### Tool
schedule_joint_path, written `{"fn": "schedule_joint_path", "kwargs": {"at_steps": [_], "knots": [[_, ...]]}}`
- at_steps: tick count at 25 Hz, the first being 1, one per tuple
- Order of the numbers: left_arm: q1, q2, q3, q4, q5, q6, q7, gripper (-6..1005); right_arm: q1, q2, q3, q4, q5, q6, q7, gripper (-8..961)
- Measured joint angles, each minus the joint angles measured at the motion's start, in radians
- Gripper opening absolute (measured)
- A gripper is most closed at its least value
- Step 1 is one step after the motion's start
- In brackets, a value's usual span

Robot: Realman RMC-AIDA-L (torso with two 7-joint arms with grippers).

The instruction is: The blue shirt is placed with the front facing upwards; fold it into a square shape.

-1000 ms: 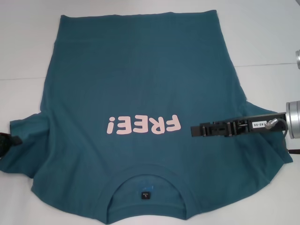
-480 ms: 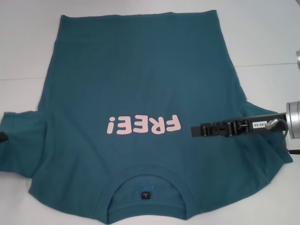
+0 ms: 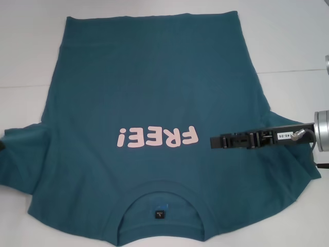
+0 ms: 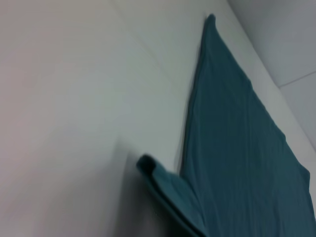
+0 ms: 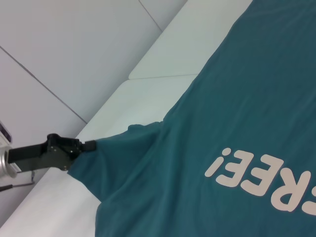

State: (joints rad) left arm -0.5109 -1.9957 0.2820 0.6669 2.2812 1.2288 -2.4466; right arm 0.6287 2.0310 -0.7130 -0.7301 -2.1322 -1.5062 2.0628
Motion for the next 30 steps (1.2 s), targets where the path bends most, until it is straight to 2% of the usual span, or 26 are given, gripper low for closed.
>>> {"fn": "schedule_joint_path", "kwargs": {"at_steps": [4,8,20,30], "knots": [[-0.019,0.019,0.001,0.030,0.040,0.002,-0.027,3,-0.002,0.000,0.000,0.000,0.000,0.000,0.001,596],[-0.040,0.029,-0.001,0.048,0.078,0.005,-0.051,3,-0.001,0.000,0.000,0.000,0.000,0.000,0.006,596],[-0.050,0.041,0.000,0.104,0.104,0.038,-0.092,2,-0.006,-0.006,0.000,0.000,-0.001,0.001,0.008,595],[-0.063,0.044,0.011,0.106,0.104,0.094,-0.100,2,-0.009,-0.006,0.000,0.000,0.000,0.005,0.008,595]]}}
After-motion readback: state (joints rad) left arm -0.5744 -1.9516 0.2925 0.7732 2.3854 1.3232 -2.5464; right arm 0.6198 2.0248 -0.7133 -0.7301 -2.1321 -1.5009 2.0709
